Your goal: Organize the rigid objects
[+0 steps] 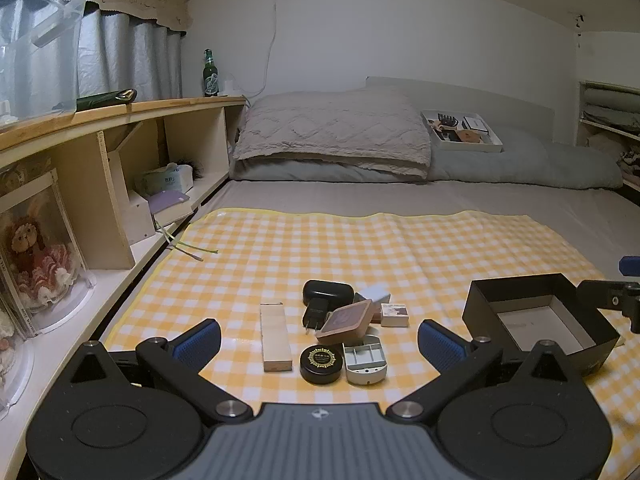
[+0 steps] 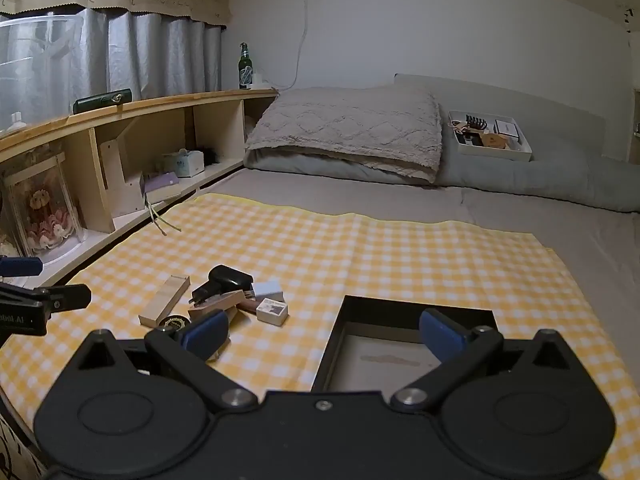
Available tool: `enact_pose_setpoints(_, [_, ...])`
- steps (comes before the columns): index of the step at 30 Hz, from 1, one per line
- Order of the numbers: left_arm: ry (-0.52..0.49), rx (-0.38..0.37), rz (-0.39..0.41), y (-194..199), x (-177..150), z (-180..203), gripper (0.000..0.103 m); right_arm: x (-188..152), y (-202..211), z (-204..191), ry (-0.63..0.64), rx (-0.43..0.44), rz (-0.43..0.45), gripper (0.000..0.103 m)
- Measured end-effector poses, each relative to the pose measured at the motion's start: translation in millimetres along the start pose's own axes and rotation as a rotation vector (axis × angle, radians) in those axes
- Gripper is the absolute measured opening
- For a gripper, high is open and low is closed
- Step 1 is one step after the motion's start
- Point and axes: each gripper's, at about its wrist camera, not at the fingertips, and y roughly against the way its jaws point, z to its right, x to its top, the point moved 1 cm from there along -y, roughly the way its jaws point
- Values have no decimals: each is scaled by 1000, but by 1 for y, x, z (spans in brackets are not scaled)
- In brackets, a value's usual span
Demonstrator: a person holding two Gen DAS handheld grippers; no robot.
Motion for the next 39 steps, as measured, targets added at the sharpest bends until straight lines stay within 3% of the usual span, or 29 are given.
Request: enact_pose_setpoints(39, [-5, -2, 0, 0, 0, 2, 103, -1, -2, 1, 12, -4, -4, 103])
